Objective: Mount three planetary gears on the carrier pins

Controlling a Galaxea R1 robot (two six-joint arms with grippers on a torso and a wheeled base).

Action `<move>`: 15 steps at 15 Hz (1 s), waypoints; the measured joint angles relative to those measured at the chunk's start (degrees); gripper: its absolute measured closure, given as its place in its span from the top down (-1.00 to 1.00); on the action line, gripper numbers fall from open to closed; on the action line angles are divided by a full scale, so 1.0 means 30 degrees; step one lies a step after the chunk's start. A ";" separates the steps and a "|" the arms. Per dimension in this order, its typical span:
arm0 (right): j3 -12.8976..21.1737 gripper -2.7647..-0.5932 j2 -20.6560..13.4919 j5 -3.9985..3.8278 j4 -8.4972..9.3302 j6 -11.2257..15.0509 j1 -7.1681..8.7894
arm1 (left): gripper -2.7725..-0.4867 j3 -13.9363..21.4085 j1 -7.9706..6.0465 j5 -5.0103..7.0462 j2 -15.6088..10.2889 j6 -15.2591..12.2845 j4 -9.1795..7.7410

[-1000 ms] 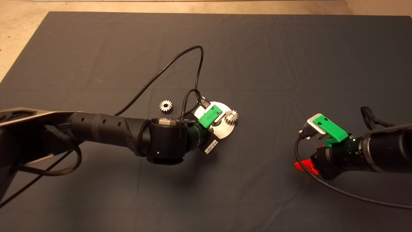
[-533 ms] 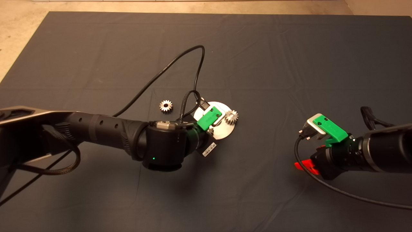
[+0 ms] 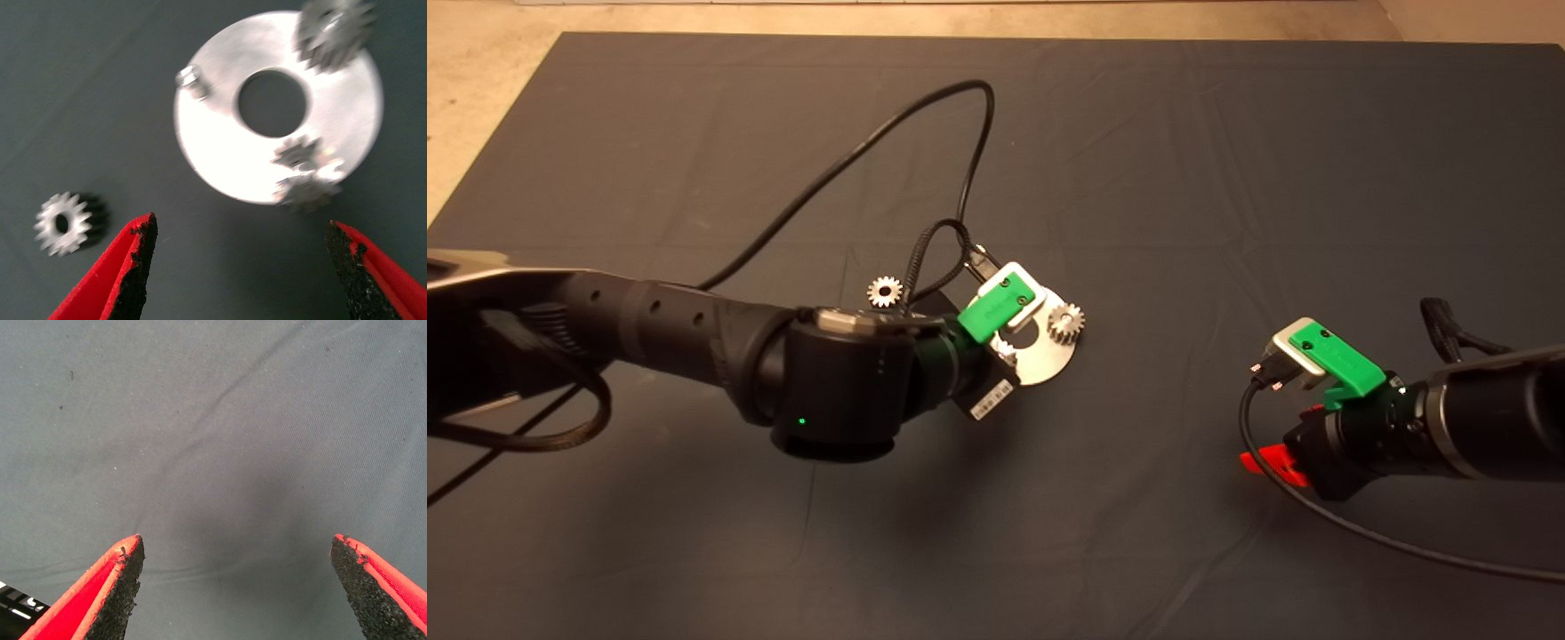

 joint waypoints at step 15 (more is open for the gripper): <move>0.0000 0.36 -0.0256 0.0028 -0.0061 -0.0561 -0.0146 | 0.11 -0.5035 -0.0476 -0.2250 -0.2372 0.2931 -0.1992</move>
